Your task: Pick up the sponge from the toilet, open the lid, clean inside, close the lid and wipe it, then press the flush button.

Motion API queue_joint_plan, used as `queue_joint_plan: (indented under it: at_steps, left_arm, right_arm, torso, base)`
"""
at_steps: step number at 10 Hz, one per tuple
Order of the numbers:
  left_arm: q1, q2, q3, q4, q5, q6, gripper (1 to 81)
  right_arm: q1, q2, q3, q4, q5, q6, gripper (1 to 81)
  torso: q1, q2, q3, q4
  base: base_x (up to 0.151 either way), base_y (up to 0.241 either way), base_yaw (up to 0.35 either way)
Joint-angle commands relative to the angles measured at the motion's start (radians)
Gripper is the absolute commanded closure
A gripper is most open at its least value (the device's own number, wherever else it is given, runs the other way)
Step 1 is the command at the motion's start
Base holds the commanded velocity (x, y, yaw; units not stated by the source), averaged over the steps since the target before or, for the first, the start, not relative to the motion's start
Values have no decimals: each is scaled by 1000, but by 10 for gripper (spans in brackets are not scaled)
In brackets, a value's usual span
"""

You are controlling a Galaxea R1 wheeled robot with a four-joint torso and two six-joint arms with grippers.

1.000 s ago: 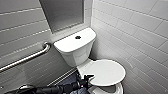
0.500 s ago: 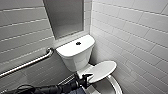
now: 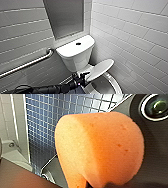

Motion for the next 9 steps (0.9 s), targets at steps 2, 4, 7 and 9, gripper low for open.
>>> queue_joint_plan:
  at_steps: [2,4,7,9]
  left_arm:
    - [-189,-57,-12,13,-49,-75,10]
    - [-222,-48,-57,8,-37,-92,10]
    - [-269,-51,-155,10,-30,-120,10]
    - [-276,-90,-170,17,-32,-121,10]
  right_arm:
    - [11,-26,38,-17,-82,-4,811]
    - [11,-21,36,-17,-82,-4,811]
    - [-1,-20,38,-17,-81,-4,811]
    - [-6,-21,42,-17,-81,-5,811]
  torso:
    - [0,0,0,0]
    - [0,0,0,0]
    - [0,0,0,0]
    - [0,0,0,0]
  base:
    - [0,0,0]
    - [0,0,0]
    - [0,0,0]
    - [0,0,0]
